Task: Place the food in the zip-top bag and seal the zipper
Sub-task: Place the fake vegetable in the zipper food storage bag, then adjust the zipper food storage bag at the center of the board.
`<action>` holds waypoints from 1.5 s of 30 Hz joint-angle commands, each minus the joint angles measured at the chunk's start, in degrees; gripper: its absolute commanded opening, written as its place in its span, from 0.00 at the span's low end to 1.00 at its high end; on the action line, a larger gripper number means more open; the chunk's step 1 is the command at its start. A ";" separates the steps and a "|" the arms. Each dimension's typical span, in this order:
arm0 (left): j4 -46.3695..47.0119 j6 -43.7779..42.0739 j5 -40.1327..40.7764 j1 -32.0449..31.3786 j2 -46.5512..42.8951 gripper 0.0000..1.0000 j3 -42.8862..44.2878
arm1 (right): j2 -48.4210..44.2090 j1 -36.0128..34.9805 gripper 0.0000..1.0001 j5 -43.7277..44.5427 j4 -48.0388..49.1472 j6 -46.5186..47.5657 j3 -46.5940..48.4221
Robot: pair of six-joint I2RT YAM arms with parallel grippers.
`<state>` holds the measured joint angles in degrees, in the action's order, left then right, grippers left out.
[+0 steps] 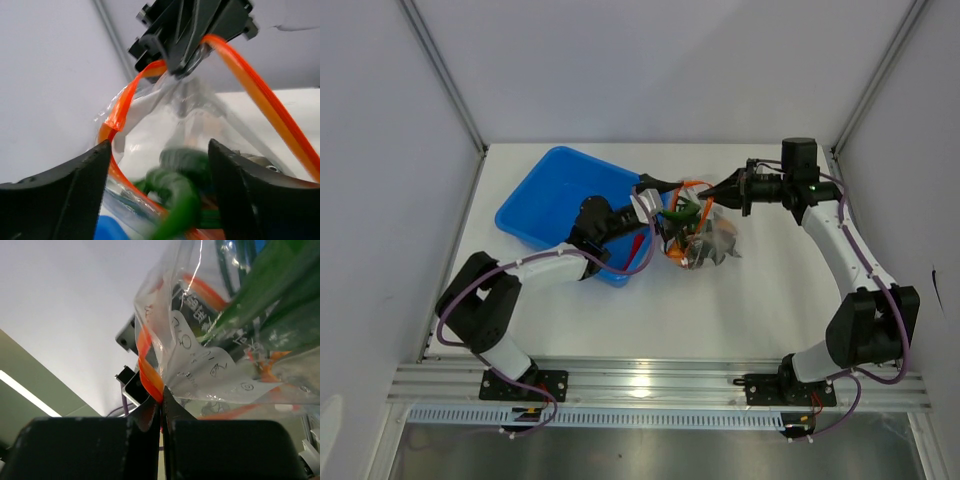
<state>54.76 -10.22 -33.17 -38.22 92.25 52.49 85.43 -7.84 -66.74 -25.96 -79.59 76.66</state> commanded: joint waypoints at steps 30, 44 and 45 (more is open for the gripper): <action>-65.55 26.91 8.65 9.04 -25.54 1.00 17.73 | 0.27 1.59 0.00 1.16 -2.43 9.71 5.69; -86.31 35.61 13.75 6.75 -19.30 0.77 22.48 | 2.55 1.60 0.00 7.41 -9.74 17.81 11.14; -87.01 36.14 13.66 6.58 -18.34 0.75 22.83 | 2.55 1.60 0.00 7.41 -9.29 17.37 11.31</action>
<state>-26.98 22.72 -21.06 -30.92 71.37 72.38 87.99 -6.37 -59.46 -36.29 -62.28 84.25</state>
